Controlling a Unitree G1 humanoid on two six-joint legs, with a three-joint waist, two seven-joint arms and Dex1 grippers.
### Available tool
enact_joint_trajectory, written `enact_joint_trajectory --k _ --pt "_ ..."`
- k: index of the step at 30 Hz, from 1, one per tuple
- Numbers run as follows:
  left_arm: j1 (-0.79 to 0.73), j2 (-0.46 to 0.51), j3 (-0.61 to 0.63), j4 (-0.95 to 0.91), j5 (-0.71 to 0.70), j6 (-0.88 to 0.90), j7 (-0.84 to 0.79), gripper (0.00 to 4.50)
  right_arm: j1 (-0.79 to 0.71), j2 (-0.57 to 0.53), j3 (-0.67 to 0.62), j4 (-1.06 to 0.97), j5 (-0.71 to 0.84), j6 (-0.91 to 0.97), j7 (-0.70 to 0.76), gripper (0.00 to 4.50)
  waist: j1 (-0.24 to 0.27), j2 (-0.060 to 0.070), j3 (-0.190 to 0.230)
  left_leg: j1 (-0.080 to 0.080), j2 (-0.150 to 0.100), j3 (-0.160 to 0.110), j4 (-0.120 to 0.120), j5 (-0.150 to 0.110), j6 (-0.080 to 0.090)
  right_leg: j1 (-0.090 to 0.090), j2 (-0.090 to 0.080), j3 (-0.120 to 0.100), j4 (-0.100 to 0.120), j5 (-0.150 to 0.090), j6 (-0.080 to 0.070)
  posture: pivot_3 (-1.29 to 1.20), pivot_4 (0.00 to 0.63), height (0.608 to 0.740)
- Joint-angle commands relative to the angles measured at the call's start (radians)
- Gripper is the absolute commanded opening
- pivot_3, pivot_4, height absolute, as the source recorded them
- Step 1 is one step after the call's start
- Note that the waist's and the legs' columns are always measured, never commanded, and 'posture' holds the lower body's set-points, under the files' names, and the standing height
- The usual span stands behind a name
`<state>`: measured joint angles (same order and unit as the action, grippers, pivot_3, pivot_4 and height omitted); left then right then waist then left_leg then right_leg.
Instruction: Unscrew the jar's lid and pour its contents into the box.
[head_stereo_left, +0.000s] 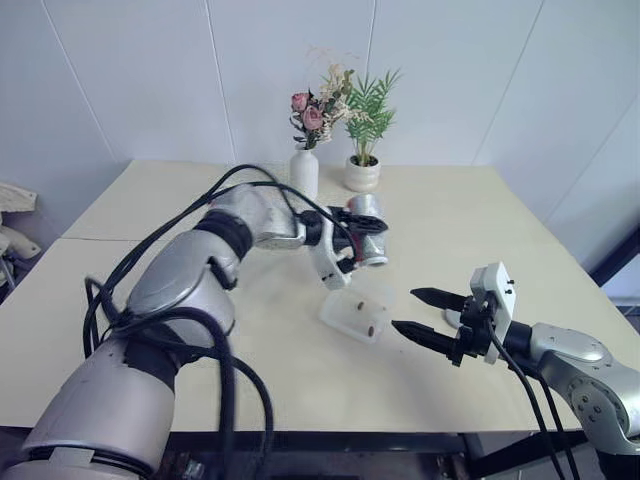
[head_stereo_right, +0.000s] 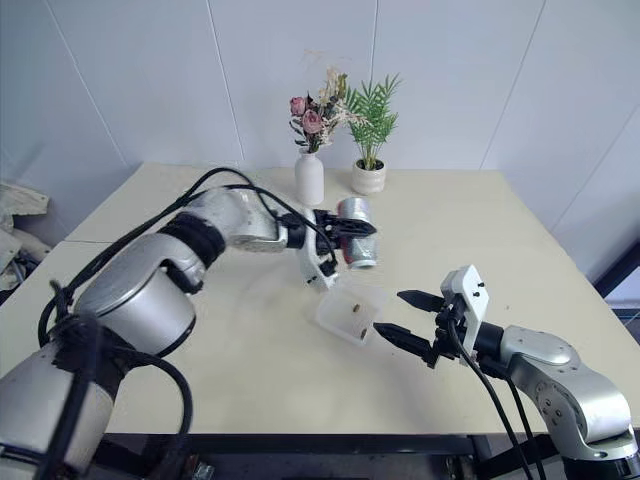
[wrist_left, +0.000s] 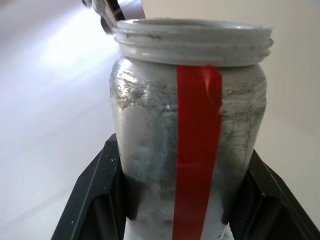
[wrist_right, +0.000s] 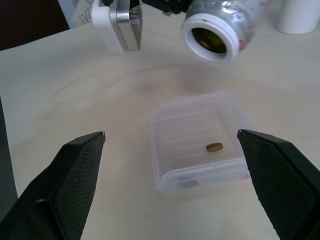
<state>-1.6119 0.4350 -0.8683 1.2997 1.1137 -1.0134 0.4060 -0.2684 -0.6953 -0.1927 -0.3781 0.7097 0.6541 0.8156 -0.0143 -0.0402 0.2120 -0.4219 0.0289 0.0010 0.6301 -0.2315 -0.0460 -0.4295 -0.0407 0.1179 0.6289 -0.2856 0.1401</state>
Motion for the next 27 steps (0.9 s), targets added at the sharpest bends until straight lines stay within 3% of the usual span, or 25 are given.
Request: enact_joint_trajectory --k 1,4,5,7,11,16,20,27 --pt "0.082 0.024 0.244 0.042 -0.346 -0.090 -0.360 2.04 -0.002 -0.025 -0.042 -0.011 0.020 -0.012 0.021 4.48 0.003 0.000 0.000 0.000 0.000 0.000 0.000 0.000 0.000 0.000 0.000 0.000 0.000 0.000 0.000 0.00 0.150 0.740" --pt "0.231 -0.018 0.596 0.013 -0.812 0.149 -0.905 2.04 -0.021 -0.032 -0.047 -0.009 0.028 -0.019 0.041 4.48 0.012 0.002 -0.001 0.000 0.000 0.000 0.002 0.000 0.000 0.001 0.000 -0.001 0.001 0.000 0.000 0.00 0.150 0.740" --pt "0.265 -0.030 0.676 -0.025 -0.923 0.250 -1.025 2.04 -0.026 -0.034 -0.046 -0.010 0.030 -0.022 0.047 4.48 0.012 0.002 -0.001 0.000 0.000 0.000 0.003 0.000 0.001 0.001 0.000 -0.001 0.002 0.000 0.000 0.00 0.150 0.740" --pt "0.318 -0.025 0.759 -0.121 -1.028 0.374 -1.116 2.04 -0.036 -0.035 -0.045 -0.011 0.033 -0.021 0.057 4.48 0.010 0.002 -0.001 0.000 0.000 -0.001 0.005 0.001 0.001 0.000 0.000 -0.001 0.006 0.000 0.000 0.00 0.150 0.740" --pt "0.417 -0.014 0.948 -0.289 -1.234 0.705 -1.111 2.04 -0.087 -0.028 -0.035 -0.017 0.049 -0.025 0.069 4.48 0.004 0.002 -0.001 0.000 0.000 -0.003 0.011 0.001 0.001 0.001 0.000 -0.001 0.012 0.000 0.000 0.00 0.150 0.740" --pt "0.575 0.011 1.167 -0.473 -1.408 0.985 -0.925 2.04 -0.146 -0.027 0.023 -0.075 -0.015 -0.103 0.085 4.48 -0.028 0.002 -0.001 0.003 0.000 -0.004 0.018 0.001 0.002 0.004 0.000 -0.001 0.019 0.002 -0.001 0.00 0.150 0.740" --pt "0.686 0.026 1.187 -0.572 -1.406 1.043 -0.877 2.04 -0.162 -0.017 0.037 -0.094 -0.020 -0.125 0.076 4.48 -0.037 0.002 -0.001 0.004 0.000 -0.006 0.019 0.004 0.001 0.005 0.001 -0.003 0.022 0.002 -0.002 0.00 0.150 0.740" --pt "0.797 0.055 1.192 -0.578 -1.367 0.977 -0.814 2.04 -0.192 -0.004 0.072 -0.090 -0.031 -0.128 0.057 4.48 -0.038 0.002 -0.001 0.005 0.000 -0.006 0.018 0.007 0.000 0.005 0.001 -0.003 0.023 0.004 -0.004 0.00 0.150 0.740"
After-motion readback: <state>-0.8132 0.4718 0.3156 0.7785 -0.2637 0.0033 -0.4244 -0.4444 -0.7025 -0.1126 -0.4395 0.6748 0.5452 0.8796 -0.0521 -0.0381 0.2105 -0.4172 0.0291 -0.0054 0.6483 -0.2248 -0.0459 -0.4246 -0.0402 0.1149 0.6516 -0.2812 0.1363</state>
